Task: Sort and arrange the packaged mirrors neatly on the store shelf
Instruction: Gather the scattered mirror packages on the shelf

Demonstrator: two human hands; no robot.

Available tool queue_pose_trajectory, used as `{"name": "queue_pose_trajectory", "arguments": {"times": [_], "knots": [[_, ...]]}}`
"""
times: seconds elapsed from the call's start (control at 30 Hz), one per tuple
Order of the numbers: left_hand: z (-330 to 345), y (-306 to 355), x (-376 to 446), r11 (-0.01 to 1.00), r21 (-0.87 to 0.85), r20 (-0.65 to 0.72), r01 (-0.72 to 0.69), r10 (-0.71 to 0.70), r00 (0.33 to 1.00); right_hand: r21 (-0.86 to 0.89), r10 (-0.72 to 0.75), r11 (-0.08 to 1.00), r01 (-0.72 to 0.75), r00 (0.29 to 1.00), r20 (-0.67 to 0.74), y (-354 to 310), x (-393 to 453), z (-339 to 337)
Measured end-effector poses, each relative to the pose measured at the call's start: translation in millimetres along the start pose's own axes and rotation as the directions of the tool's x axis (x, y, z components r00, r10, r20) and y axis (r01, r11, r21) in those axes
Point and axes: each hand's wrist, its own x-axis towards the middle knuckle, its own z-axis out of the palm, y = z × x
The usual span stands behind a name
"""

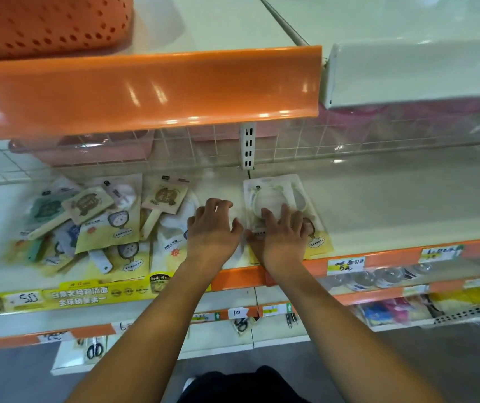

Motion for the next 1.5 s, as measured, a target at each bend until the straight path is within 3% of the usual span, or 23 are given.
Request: {"name": "queue_pose_trajectory", "arguments": {"times": [0.33, 0.47, 0.6, 0.7, 0.97, 1.13, 1.5], "knots": [[-0.4, -10.0, -21.7, 0.998, 0.051, -0.126, 0.023, -0.016, 0.992, 0.084, -0.098, 0.992, 0.097, 0.995, 0.012, -6.9, -2.5, 7.8], [-4.5, -18.8, -29.4, 0.993, 0.092, -0.147, 0.069, -0.055, 0.988, 0.222, -0.128, 0.961, 0.165, 0.977, -0.17, -21.1, -6.3, 1.8], [-17.8, -33.5, -37.5, 0.991, 0.064, -0.131, 0.119, -0.109, 0.985, 0.289, -0.219, 0.916, 0.277, 0.951, -0.217, -48.8, -9.8, -3.3], [-31.3, -55.1, -47.5, 0.982, 0.088, -0.151, 0.165, -0.15, 0.977, 0.297, -0.281, 0.902, 0.314, 0.948, -0.149, -74.5, -14.4, -3.0], [-66.4, -133.8, -87.6, 0.953, 0.07, -0.215, 0.296, -0.275, 0.937, 0.309, -0.415, 0.846, 0.435, 0.9, -0.131, -160.0, -51.5, 7.7], [-84.1, -185.9, -112.6, 0.936, 0.03, -0.216, 0.351, -0.337, 0.916, 0.29, -0.427, 0.85, 0.439, 0.898, -0.107, -212.9, -81.2, 15.8], [-109.8, -284.2, -152.9, 0.939, -0.086, -0.218, 0.332, -0.343, 0.914, 0.222, -0.421, 0.877, 0.427, 0.904, -0.073, -303.0, -136.2, 49.7]]}}
